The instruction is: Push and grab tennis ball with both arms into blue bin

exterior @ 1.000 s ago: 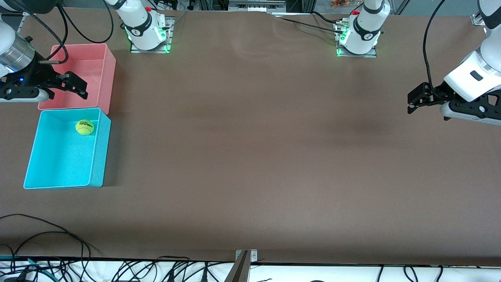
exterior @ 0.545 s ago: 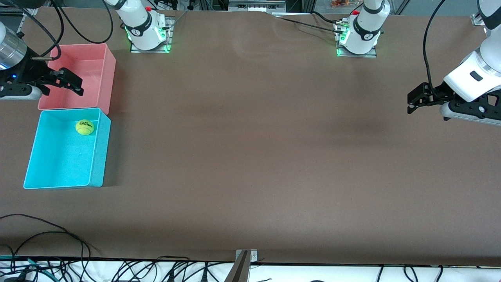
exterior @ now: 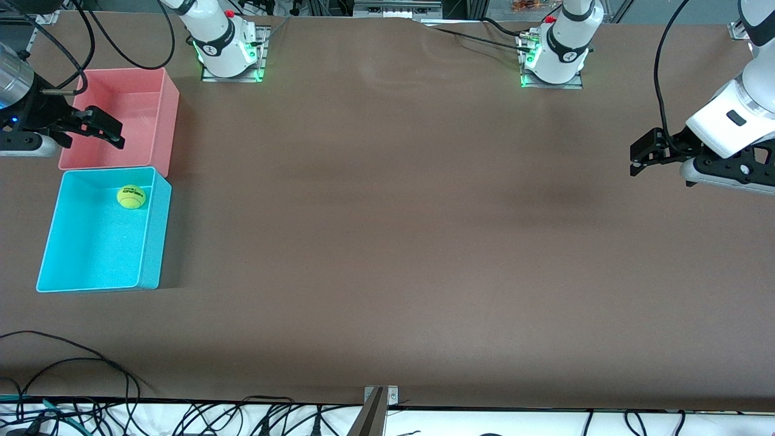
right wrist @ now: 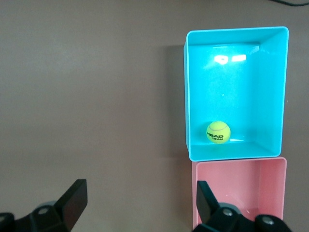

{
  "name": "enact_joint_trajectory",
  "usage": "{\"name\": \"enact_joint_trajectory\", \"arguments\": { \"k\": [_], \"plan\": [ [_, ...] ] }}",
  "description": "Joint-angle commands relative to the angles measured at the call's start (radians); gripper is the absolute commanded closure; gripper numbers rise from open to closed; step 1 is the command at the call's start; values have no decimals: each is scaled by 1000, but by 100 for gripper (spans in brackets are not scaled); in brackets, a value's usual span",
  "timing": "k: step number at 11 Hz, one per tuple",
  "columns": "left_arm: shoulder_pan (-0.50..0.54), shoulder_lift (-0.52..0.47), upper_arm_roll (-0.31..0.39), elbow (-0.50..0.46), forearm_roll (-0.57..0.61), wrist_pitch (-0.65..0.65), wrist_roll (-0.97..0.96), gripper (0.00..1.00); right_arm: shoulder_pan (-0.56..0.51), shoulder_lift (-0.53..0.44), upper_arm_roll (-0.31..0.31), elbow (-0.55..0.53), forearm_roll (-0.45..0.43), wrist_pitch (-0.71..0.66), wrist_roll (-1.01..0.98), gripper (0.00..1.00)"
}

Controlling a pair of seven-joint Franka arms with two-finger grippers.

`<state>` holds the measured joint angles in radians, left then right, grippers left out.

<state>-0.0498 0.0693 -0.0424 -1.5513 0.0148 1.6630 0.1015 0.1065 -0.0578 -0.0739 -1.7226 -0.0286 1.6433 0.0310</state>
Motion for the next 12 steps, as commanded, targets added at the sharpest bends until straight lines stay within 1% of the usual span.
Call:
{"name": "enact_joint_trajectory", "arguments": {
  "k": [1,2,3,12],
  "plan": [
    [8,-3,-4,4,-9,-14,4,0,10,15,-20,58,25,-56,-6,0],
    [8,-3,-4,4,-9,-12,4,0,10,33,-21,75,59,-60,-6,0],
    [8,-3,-4,4,-9,-14,4,0,9,45,-26,86,65,-63,-3,0],
    [8,-3,-4,4,-9,-14,4,0,2,49,-37,89,62,-63,0,0]
  ]
}}
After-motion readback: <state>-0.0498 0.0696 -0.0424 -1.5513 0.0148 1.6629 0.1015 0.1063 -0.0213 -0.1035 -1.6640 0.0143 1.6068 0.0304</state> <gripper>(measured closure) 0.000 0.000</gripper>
